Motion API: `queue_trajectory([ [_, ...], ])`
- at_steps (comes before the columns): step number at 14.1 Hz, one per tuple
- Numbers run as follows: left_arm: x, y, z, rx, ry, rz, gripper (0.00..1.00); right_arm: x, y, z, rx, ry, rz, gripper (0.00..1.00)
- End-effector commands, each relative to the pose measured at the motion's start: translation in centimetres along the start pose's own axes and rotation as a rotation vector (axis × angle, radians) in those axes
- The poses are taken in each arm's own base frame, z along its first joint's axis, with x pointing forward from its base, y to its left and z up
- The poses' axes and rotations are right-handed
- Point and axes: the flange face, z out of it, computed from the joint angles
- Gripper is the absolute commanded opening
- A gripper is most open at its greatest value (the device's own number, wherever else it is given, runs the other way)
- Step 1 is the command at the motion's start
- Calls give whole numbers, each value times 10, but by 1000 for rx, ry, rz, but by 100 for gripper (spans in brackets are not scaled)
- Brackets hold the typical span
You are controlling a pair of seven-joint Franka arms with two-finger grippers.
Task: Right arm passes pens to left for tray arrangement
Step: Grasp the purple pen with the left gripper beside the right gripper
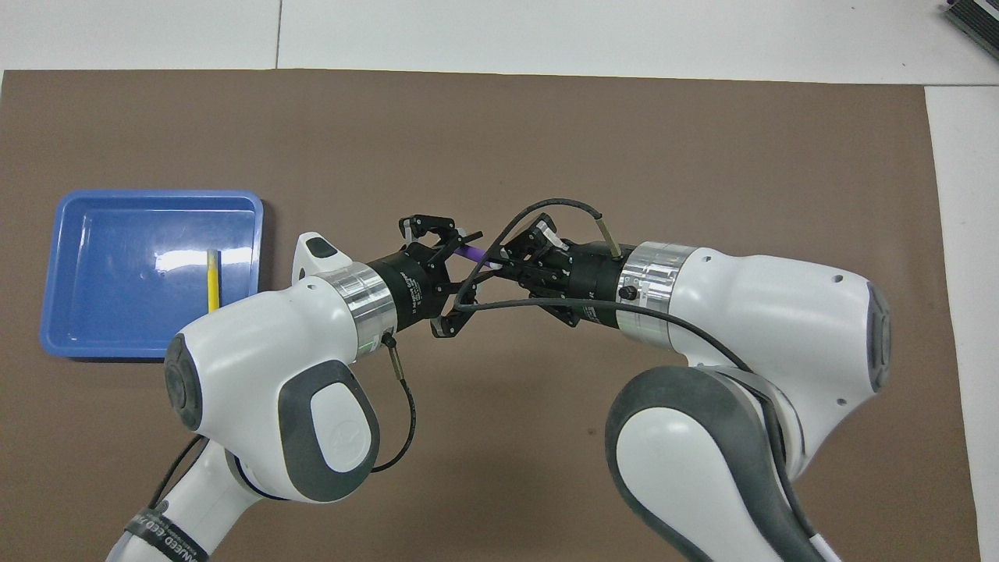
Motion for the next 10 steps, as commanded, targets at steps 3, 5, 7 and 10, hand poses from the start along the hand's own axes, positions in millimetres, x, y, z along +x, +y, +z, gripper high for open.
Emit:
queue_trajectory([
  [3, -7, 0, -5, 6, -27, -1, 60, -2, 3, -7, 16, -3, 16, 0],
  [5, -11, -1, -10, 6, -33, 6, 61, -2, 3, -7, 17, -2, 16, 0],
  [7, -10, -2, -9, 11, -32, 3, 61, -2, 3, -7, 16, -3, 16, 0],
  [10, -11, -3, -12, 10, -33, 6, 60, -3, 3, -8, 18, -3, 15, 0],
])
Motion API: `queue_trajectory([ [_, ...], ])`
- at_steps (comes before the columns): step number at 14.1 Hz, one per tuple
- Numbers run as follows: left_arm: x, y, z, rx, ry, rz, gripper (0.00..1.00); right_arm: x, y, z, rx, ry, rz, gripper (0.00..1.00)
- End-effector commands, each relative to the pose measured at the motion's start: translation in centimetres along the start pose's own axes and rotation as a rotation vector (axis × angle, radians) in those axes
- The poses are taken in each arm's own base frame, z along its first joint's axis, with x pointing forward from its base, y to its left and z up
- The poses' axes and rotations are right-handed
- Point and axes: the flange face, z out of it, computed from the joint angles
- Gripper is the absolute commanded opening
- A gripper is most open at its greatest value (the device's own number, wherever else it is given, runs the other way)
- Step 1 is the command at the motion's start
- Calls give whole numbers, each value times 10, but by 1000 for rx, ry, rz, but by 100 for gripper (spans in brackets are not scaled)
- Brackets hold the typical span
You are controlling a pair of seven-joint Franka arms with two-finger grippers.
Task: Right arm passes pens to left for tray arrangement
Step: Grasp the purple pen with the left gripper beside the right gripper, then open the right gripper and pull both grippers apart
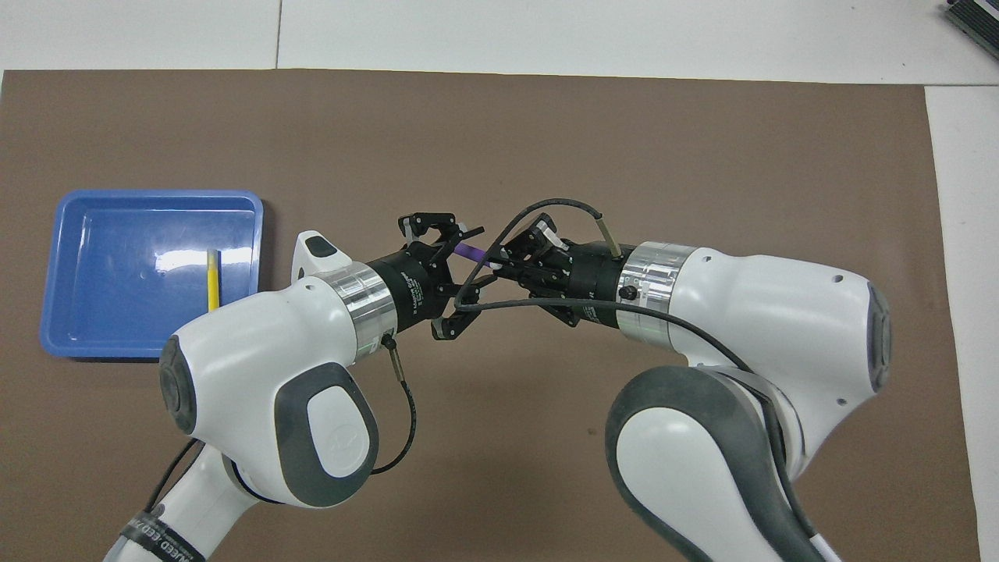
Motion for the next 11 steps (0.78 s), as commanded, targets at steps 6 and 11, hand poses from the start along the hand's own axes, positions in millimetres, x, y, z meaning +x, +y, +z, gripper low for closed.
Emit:
queue_trajectory([
  [6, -7, -6, -12, 37, -31, 2, 46, -4, 3, -7, 15, -7, 14, 0],
  [11, -10, -7, -12, 36, -35, 49, 0, -2, 4, -7, 12, -6, 14, 0],
])
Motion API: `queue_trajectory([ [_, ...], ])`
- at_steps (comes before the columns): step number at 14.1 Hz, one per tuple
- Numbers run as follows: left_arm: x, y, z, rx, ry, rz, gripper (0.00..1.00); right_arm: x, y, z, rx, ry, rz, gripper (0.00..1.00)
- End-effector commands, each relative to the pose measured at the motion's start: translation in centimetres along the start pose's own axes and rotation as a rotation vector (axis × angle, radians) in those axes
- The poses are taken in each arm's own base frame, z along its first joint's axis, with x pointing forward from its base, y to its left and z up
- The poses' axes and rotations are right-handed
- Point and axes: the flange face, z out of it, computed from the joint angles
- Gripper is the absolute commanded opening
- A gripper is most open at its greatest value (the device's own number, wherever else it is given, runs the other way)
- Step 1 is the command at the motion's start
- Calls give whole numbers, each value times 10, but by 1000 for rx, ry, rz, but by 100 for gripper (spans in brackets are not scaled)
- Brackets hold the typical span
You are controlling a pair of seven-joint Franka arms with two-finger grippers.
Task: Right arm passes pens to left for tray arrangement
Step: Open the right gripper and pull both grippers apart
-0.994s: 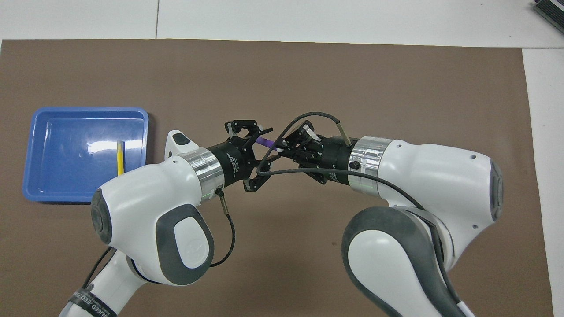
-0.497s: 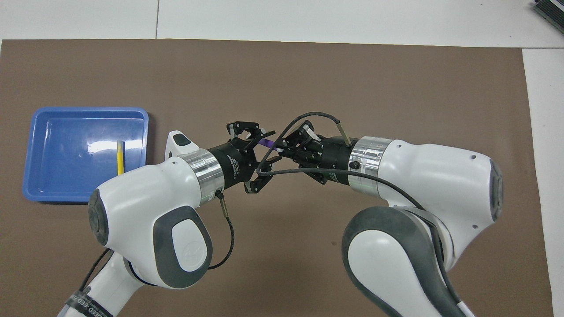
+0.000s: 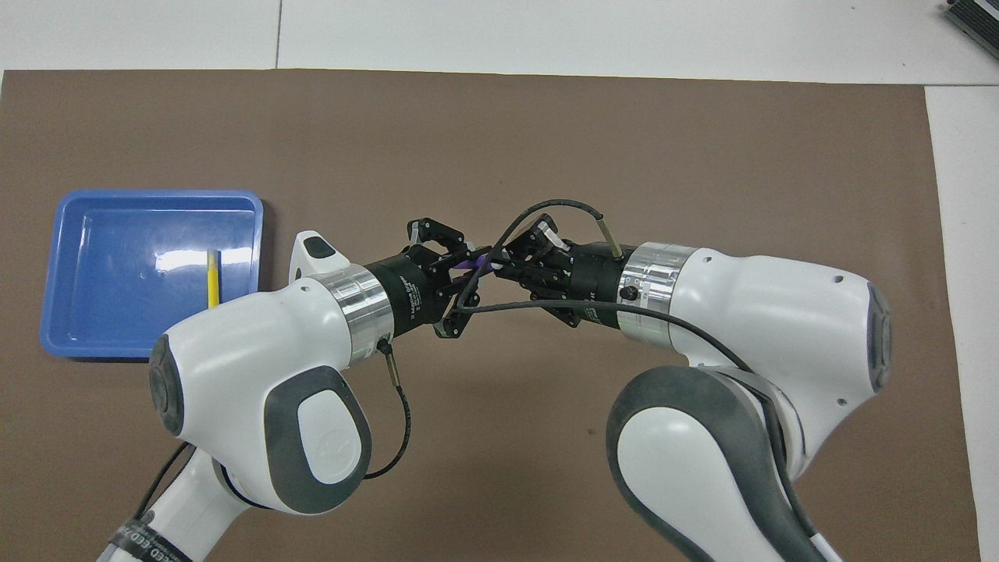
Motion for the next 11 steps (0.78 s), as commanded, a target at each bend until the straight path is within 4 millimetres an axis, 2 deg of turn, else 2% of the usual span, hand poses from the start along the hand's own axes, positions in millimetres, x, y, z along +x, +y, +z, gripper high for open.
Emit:
queue_trajectory([
  [1, -5, -6, -6, 12, -22, 21, 0, -3, 2, -7, 16, -6, 11, 0],
  [6, -5, -6, -7, 11, -22, 22, 0, -3, 4, -6, -1, -22, 16, 0],
  [7, -5, -6, -7, 11, -22, 22, 0, -3, 4, -6, -1, -22, 19, 27],
  [8, -6, -6, -7, 12, -23, 23, 0, -3, 2, -7, 2, -23, 30, 76],
  [9, -5, -6, -7, 11, -22, 22, 0, -3, 2, -7, 2, -22, 28, 100],
  [11, -4, -4, -8, 9, -20, 24, 0, -1, 3, -7, -12, -11, 4, 100],
])
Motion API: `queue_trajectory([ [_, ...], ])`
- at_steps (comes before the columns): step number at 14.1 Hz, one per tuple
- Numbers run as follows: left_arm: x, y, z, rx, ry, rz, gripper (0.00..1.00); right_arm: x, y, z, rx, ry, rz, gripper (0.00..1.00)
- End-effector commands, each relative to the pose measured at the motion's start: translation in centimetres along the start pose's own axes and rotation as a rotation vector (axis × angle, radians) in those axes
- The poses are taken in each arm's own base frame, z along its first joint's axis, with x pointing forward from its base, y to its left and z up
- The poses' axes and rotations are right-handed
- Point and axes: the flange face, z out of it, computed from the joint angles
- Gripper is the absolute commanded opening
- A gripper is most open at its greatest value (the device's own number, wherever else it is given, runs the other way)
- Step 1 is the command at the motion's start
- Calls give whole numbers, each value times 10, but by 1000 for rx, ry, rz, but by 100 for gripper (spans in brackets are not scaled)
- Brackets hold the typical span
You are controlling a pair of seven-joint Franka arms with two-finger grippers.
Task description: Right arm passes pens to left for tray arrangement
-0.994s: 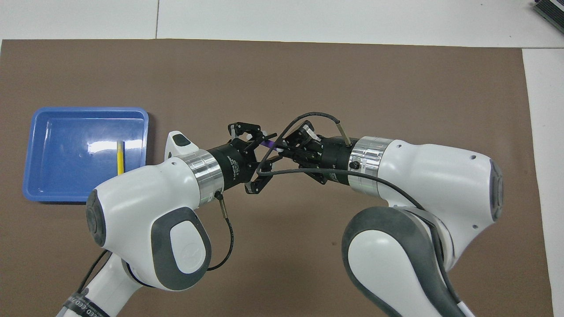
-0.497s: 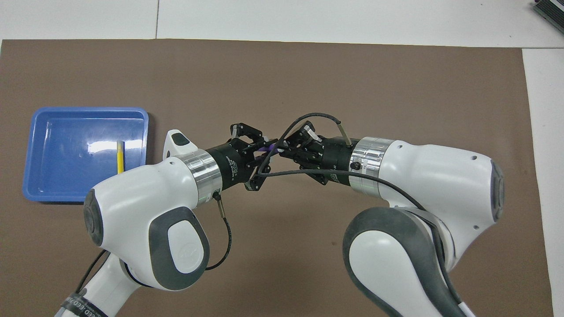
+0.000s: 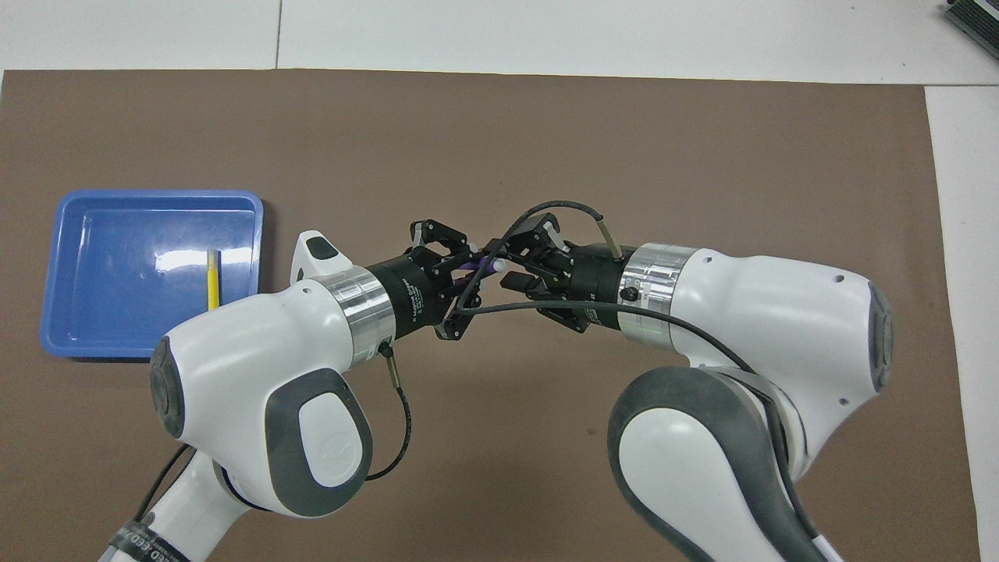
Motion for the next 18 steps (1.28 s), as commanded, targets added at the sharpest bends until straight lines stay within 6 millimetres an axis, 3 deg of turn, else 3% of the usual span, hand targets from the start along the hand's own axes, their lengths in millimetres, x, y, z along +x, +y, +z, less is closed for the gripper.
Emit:
queue_trajectory([
  [1, 1, -2, -8, 17, -16, 19, 0, 1, 3, -7, -18, 4, -15, 100],
  [3, 7, -5, -10, 49, -17, 109, 0, 3, 8, -6, -114, 15, -105, 100],
  [5, 26, -4, -20, 127, -34, 273, 0, 17, 17, -13, -243, 29, -248, 100],
  [9, 78, 16, -53, 348, 11, 519, 0, 50, 44, -42, -449, -28, -471, 100],
  [13, 109, 19, -75, 537, 66, 783, 0, 92, 84, -77, -717, -54, -794, 100],
  [15, 123, 26, -91, 633, 87, 910, 0, 125, 119, -93, -829, -116, -959, 100],
  [16, 134, 33, -103, 685, 92, 978, 0, 137, 134, -97, -876, -143, -1014, 90],
  [18, 158, 45, -127, 782, 110, 1102, 0, 155, 154, -101, -922, -156, -1022, 81],
])
